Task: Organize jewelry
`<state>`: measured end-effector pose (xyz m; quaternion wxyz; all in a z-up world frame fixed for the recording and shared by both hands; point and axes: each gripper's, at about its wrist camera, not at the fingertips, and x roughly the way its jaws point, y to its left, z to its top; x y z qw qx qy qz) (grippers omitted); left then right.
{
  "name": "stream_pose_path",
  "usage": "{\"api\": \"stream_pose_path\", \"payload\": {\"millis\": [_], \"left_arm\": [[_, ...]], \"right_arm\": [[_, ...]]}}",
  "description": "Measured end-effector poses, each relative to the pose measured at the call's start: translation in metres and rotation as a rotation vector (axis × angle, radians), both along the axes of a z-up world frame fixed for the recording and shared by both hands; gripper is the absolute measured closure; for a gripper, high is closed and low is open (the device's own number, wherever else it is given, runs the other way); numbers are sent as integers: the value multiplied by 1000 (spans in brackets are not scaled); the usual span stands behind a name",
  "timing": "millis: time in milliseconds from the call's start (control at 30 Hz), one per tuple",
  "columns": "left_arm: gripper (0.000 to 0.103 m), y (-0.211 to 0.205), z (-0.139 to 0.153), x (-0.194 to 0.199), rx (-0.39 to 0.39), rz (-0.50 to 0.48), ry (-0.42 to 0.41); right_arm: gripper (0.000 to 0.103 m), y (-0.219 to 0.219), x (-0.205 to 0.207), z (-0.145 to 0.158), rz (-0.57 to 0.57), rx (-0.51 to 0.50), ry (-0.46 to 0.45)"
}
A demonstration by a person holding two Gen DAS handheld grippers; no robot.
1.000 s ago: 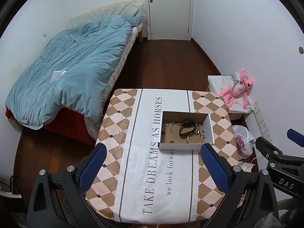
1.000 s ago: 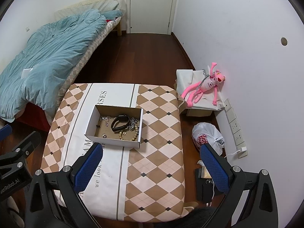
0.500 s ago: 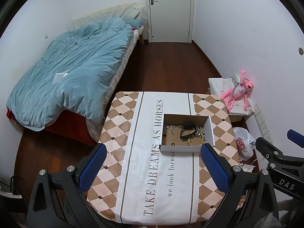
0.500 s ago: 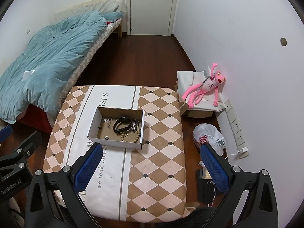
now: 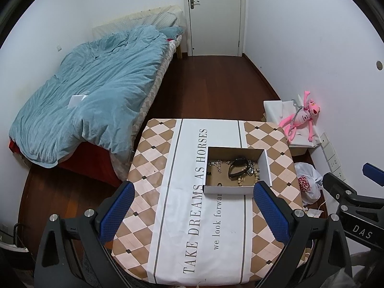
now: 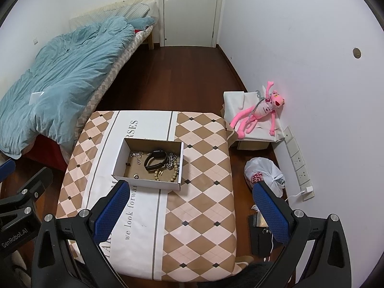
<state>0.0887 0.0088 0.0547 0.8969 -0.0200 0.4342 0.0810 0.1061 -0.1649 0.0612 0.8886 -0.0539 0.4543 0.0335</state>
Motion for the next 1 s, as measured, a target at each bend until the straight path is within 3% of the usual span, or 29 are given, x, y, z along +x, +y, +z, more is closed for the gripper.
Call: {"api": "stream_pose_path", "payload": {"millis": [1000], "left_arm": [[2,-4,4,0,-14,-16,-12]], "right_arm": [[0,0,1,4,3,-6,2]]}}
